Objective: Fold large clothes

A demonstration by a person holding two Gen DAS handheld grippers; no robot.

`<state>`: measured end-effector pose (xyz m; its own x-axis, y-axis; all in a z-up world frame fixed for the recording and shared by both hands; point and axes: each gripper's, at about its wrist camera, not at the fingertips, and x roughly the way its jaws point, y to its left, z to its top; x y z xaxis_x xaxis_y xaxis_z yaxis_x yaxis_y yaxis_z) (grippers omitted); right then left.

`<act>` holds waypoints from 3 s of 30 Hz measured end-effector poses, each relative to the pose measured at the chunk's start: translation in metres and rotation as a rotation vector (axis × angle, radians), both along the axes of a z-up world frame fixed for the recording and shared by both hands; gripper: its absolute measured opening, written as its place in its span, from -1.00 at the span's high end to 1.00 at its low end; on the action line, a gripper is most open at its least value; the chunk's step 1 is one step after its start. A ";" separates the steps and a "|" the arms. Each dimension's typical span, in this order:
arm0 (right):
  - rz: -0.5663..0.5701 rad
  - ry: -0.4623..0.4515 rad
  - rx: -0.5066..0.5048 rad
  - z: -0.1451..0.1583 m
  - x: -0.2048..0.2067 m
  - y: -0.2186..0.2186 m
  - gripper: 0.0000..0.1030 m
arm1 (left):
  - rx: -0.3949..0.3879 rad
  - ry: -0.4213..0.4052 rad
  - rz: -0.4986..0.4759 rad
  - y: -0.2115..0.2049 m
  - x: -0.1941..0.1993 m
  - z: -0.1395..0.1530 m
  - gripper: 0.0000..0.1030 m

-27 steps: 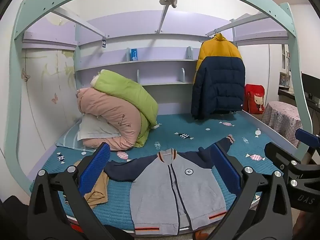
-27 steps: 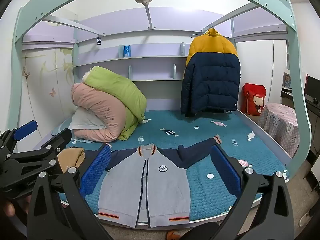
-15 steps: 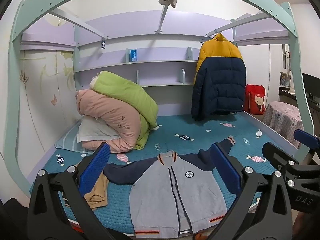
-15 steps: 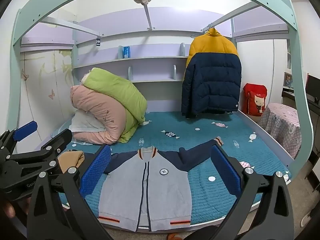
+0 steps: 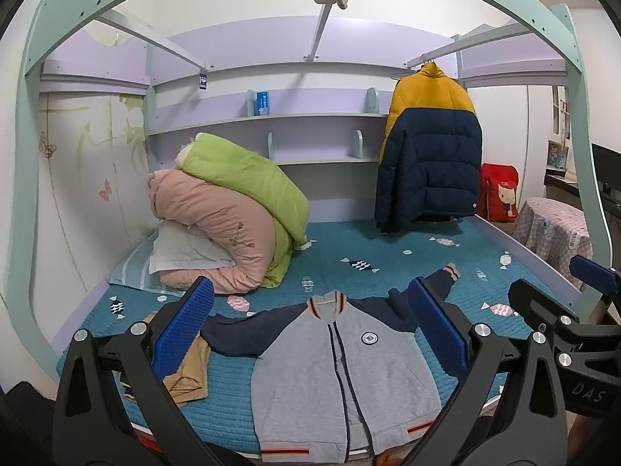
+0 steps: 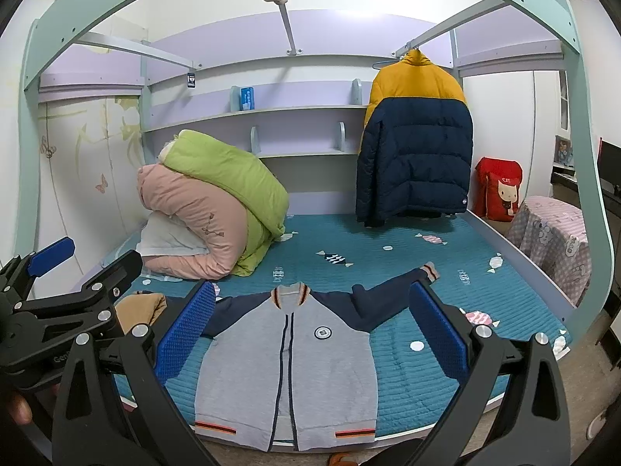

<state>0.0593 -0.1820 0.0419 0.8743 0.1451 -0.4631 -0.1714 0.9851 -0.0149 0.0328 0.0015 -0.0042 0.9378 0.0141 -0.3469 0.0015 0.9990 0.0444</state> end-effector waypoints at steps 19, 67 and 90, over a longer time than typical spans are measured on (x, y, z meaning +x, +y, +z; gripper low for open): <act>0.006 -0.001 0.013 -0.005 0.001 0.001 -0.86 | 0.004 -0.006 0.015 -0.003 -0.004 -0.002 -0.93; 0.014 -0.013 0.010 -0.002 -0.003 0.006 -0.86 | 0.004 -0.008 0.021 0.000 -0.005 0.012 -0.94; 0.016 -0.006 0.012 0.000 0.000 0.009 -0.86 | 0.018 -0.023 0.021 -0.006 0.001 0.015 -0.94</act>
